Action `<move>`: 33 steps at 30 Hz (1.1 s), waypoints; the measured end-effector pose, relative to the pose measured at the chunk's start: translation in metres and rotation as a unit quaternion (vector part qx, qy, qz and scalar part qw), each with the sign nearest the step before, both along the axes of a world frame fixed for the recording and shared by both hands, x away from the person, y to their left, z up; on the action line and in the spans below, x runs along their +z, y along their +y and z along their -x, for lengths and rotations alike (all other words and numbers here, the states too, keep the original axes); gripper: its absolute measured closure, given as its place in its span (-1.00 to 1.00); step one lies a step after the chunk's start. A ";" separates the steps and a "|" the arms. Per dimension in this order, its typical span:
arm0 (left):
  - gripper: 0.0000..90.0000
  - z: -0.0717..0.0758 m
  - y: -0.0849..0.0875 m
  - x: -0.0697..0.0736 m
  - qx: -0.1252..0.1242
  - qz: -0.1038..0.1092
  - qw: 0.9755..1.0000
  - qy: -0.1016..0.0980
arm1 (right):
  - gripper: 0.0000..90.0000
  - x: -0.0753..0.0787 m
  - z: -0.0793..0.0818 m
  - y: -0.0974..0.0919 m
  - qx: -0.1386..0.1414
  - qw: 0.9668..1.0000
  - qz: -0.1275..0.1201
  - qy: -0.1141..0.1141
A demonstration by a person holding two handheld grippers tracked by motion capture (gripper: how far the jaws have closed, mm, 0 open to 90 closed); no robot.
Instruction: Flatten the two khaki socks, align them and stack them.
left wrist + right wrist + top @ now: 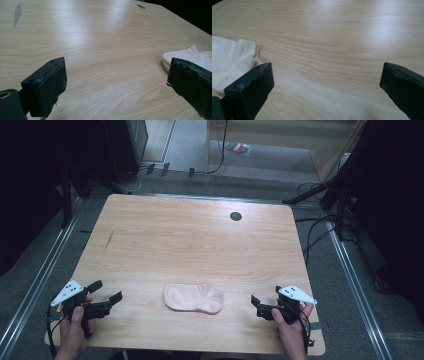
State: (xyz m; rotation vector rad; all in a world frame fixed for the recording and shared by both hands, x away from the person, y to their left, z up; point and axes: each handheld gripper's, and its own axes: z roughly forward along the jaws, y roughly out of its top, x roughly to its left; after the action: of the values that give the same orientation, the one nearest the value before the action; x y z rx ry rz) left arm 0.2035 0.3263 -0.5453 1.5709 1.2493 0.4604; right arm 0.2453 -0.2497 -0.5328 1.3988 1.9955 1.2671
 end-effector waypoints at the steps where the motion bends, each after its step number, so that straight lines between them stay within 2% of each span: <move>1: -0.94 0.000 0.002 0.000 0.002 0.006 1.000 0.002 | -1.00 -0.001 0.001 -0.003 -0.004 1.000 0.000 0.001; 8: -0.94 0.003 0.013 0.001 0.027 -0.014 1.000 -0.002 | -1.00 -0.003 0.007 -0.027 -0.029 1.000 0.001 0.002; 10: -0.94 0.005 0.019 0.001 0.034 -0.024 0.999 -0.004 | -1.00 -0.004 0.009 -0.034 -0.034 0.999 0.001 0.003; 13: -0.94 0.007 0.029 0.001 0.047 -0.028 0.998 -0.003 | -1.00 -0.005 0.013 -0.046 -0.048 0.999 0.000 0.004; 20: -0.94 0.016 0.055 0.000 0.083 -0.044 0.996 -0.003 | -1.00 -0.006 0.020 -0.070 -0.062 0.998 -0.001 -0.004; 22: -0.93 0.018 0.060 -0.001 0.083 -0.057 0.995 0.002 | -1.00 -0.007 0.023 -0.076 -0.072 0.997 -0.002 -0.002; 24: -0.94 0.020 0.064 -0.001 0.092 -0.077 0.993 0.002 | -1.00 -0.008 0.025 -0.083 -0.081 0.997 -0.007 -0.001; 26: -0.94 0.022 0.069 -0.001 0.098 -0.079 0.992 0.000 | -1.00 -0.010 0.027 -0.088 -0.087 0.996 -0.007 -0.001; 29: -0.94 0.021 0.070 -0.005 0.100 -0.067 0.993 0.003 | -1.00 -0.012 0.029 -0.091 -0.091 0.996 -0.013 0.003; 31: -0.94 0.019 0.067 -0.007 0.099 -0.076 0.992 0.009 | -1.00 -0.014 0.028 -0.089 -0.088 0.996 -0.013 0.004; 33: -0.93 0.019 0.063 -0.007 0.095 -0.088 0.992 0.008 | -1.00 -0.015 0.028 -0.085 -0.081 0.997 -0.002 0.007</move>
State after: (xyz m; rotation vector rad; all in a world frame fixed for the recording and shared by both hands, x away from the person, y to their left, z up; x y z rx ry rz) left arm 0.1845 0.3890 -0.5522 1.6096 1.4091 0.6977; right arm 0.2175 -0.3346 -0.5482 1.5410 1.8478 1.1924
